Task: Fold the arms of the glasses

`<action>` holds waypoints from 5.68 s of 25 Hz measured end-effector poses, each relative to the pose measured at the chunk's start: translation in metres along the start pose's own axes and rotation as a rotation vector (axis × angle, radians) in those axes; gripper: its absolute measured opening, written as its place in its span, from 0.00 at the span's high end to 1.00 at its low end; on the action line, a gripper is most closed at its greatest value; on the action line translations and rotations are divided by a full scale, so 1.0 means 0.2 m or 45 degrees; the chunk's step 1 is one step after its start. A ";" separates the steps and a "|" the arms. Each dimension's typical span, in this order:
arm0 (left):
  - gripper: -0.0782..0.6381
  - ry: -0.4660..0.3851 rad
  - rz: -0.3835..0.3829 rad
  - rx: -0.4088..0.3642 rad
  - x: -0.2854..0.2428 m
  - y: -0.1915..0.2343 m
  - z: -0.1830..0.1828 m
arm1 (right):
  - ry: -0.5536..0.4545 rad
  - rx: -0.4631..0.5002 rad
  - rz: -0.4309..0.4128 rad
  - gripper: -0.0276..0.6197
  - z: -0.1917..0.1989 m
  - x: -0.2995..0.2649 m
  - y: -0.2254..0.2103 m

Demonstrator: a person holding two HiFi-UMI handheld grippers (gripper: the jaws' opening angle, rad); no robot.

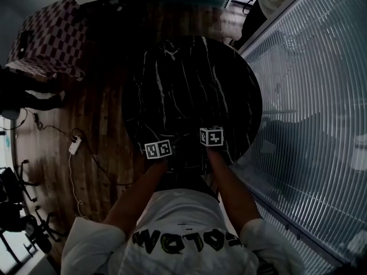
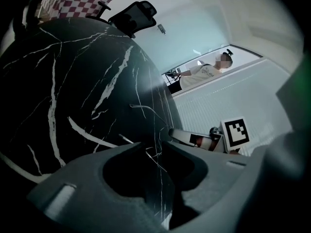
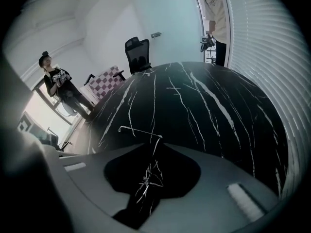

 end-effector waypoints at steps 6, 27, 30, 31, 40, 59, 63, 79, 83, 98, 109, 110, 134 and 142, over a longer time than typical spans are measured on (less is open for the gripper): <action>0.76 0.021 0.006 -0.045 -0.04 -0.01 -0.03 | -0.017 0.012 -0.005 0.93 -0.01 -0.01 0.02; 0.67 -0.033 0.033 0.348 -0.01 0.00 0.16 | -0.047 0.006 0.029 0.95 -0.04 -0.01 0.04; 0.67 -0.048 0.049 0.325 -0.04 -0.01 0.12 | -0.049 0.006 0.022 0.95 -0.04 -0.01 0.05; 0.67 -0.050 0.054 0.311 -0.04 -0.01 0.10 | -0.047 0.008 0.020 0.95 -0.03 -0.01 0.05; 0.67 -0.057 0.109 0.254 -0.10 -0.06 0.02 | -0.038 0.015 0.002 0.95 0.00 0.00 0.05; 0.68 -0.068 0.254 0.261 -0.16 -0.20 -0.05 | -0.066 0.004 -0.032 0.95 0.02 0.02 0.04; 0.63 -0.112 0.189 0.348 -0.06 -0.14 0.01 | -0.074 0.003 -0.023 0.95 0.01 0.02 0.04; 0.58 -0.275 0.193 0.697 -0.13 0.02 -0.02 | -0.068 -0.017 -0.051 0.95 0.04 0.02 0.07; 0.58 -0.261 0.201 0.699 -0.15 0.02 -0.02 | -0.063 -0.013 -0.059 0.95 0.05 0.02 0.07; 0.58 -0.221 0.272 0.683 -0.24 -0.03 -0.06 | -0.030 0.022 -0.089 0.95 0.11 0.02 0.13; 0.58 -0.157 0.317 0.658 -0.28 -0.08 -0.06 | -0.021 0.041 -0.099 0.95 0.14 0.03 0.17; 0.58 -0.151 0.321 0.647 -0.27 -0.09 -0.06 | -0.024 0.039 -0.091 0.95 0.13 0.04 0.16; 0.53 0.728 0.129 -1.370 -0.09 0.02 -0.04 | -0.039 0.056 -0.063 0.95 0.12 0.04 0.12; 0.53 0.757 0.179 -1.319 -0.08 -0.01 0.06 | -0.053 0.038 -0.058 0.95 0.10 0.04 0.12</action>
Point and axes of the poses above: the fingertips, and each gripper's own axes: x backward along the fingers, y to its left, z out of its underside, the point moved 3 cm from there along x, backward along the fingers, and after that the axes turned 11 degrees about -x, right-handed, at the moved point
